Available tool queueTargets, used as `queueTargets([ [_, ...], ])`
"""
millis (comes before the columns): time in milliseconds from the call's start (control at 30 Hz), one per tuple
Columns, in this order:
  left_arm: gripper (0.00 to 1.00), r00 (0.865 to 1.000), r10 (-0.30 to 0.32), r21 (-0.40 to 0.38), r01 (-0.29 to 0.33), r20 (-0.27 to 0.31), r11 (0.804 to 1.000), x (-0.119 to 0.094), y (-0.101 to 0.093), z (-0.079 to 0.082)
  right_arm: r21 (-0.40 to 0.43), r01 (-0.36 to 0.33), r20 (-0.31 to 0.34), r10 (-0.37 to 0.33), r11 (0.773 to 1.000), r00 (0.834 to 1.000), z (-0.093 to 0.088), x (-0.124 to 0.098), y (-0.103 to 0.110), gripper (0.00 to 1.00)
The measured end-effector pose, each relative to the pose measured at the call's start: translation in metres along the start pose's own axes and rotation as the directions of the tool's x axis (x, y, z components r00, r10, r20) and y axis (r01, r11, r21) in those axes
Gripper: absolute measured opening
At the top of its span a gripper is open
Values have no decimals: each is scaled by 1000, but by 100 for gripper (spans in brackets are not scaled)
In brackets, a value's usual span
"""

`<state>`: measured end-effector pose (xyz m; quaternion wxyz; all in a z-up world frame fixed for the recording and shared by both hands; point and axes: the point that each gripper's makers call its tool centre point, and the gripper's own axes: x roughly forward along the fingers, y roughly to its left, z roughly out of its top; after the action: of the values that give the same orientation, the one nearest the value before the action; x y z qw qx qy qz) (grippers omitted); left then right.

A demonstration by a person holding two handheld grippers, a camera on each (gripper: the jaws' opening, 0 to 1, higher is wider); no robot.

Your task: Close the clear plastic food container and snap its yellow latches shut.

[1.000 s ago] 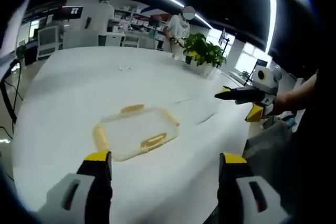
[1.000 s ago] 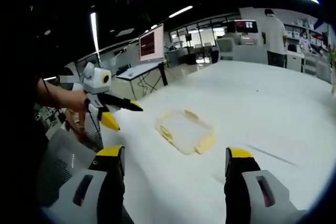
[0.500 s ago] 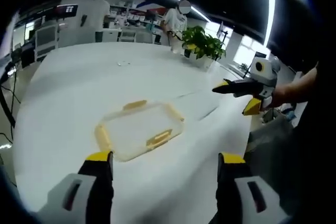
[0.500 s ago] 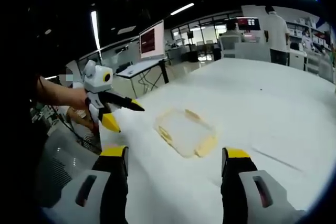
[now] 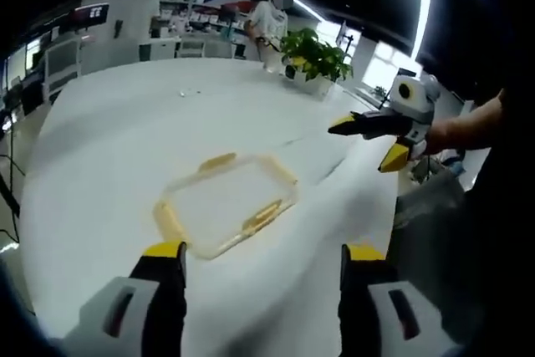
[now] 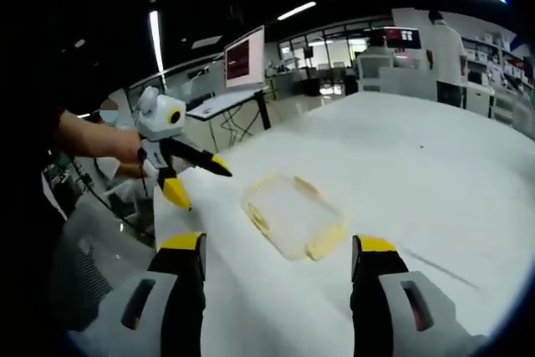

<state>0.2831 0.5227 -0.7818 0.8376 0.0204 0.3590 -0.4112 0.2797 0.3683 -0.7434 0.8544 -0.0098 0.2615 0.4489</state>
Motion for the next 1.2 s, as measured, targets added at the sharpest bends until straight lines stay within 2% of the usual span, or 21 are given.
queueTargets([
  [267,73,1000,-4,29,5,-19,1000,4,7,-1,-25,-14,-27,13,1000,1000,-1,7,-4,66],
  [367,73,1000,-8,48,9,-27,999,5,11,-1,-11,-20,-27,19,1000,999,0,10,-7,66],
  [700,72,999,0,89,4,-51,996,5,24,2,-57,-31,-56,28,998,998,-1,15,-12,61],
  [833,71,997,2,130,8,-80,991,6,27,0,-87,-38,-92,30,996,995,-3,17,-17,60],
  [1200,71,995,3,188,15,-100,982,10,39,8,-152,-59,-151,36,987,988,-5,25,-28,56],
])
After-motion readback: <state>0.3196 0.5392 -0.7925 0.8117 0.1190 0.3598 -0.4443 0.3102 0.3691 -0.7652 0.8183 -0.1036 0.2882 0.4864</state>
